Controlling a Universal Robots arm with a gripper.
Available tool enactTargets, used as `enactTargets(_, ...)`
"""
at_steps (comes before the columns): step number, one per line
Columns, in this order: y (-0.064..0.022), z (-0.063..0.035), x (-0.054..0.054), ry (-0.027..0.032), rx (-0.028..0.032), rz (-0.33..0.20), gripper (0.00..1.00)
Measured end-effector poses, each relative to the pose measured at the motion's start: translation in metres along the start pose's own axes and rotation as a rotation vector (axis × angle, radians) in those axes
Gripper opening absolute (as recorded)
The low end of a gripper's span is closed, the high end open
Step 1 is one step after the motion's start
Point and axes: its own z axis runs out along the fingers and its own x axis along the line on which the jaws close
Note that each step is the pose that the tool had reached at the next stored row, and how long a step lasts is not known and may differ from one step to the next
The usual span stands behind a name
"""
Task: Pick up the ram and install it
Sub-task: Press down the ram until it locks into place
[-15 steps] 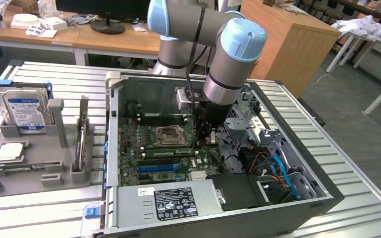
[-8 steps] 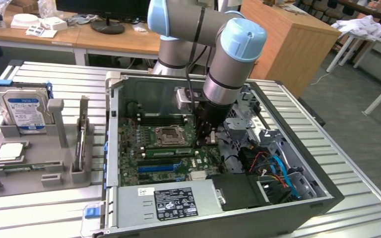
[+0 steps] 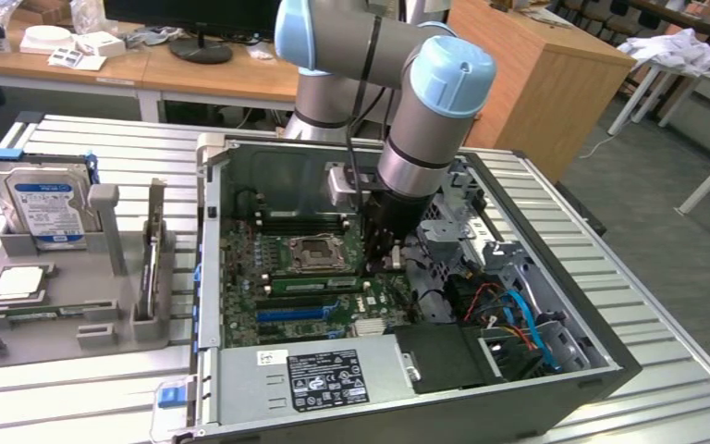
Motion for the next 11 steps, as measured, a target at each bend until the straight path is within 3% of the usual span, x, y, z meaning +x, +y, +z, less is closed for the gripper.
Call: enactTargets(11, 0.0000, 0.0014, -0.0009, -0.0004, 0.0002, 0.000, 0.11)
